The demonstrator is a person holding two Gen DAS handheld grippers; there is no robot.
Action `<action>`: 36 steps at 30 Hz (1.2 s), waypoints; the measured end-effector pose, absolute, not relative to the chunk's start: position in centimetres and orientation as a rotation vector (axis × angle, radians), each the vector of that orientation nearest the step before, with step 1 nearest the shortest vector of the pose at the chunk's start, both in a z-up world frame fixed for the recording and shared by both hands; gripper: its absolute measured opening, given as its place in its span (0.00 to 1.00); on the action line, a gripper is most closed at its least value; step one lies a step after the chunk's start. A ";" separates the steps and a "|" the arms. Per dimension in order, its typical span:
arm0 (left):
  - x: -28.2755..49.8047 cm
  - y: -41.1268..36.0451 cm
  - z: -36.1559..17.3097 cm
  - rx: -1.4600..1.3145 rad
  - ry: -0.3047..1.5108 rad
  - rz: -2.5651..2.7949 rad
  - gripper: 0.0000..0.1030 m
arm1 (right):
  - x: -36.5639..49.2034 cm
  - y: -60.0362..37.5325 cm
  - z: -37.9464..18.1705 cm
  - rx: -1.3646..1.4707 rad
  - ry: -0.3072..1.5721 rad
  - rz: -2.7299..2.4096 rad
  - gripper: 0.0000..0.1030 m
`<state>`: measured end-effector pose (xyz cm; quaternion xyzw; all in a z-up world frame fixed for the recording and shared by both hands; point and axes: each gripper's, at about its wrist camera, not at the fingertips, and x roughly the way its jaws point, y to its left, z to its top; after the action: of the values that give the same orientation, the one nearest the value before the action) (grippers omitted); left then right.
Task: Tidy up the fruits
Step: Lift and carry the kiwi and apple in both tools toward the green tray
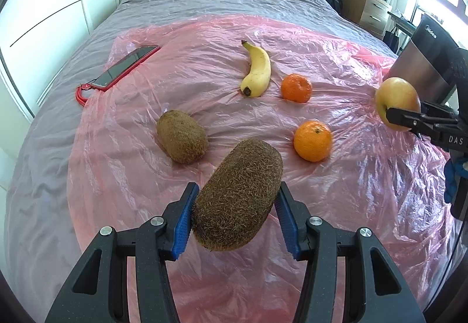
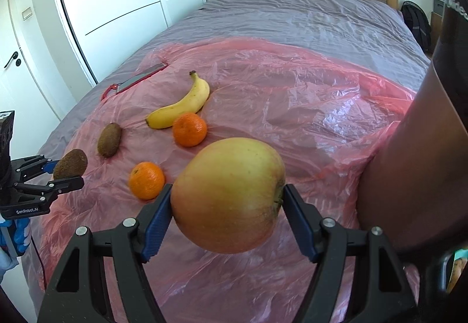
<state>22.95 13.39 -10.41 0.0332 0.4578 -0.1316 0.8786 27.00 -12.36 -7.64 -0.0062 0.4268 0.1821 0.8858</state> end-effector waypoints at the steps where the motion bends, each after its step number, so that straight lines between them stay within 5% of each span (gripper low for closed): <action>1: 22.7 13.3 -10.3 0.066 0.954 -0.274 0.46 | 26.4 -12.2 -7.6 -0.012 0.888 0.385 1.00; 36: 11.3 1.9 -4.8 0.113 0.930 -0.304 0.46 | 12.4 -20.5 -4.1 0.081 0.885 0.355 1.00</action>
<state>11.33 1.91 -4.81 0.0542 0.4463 -0.1462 0.8812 12.43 -20.54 -4.14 0.0390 0.4258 0.1708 0.8877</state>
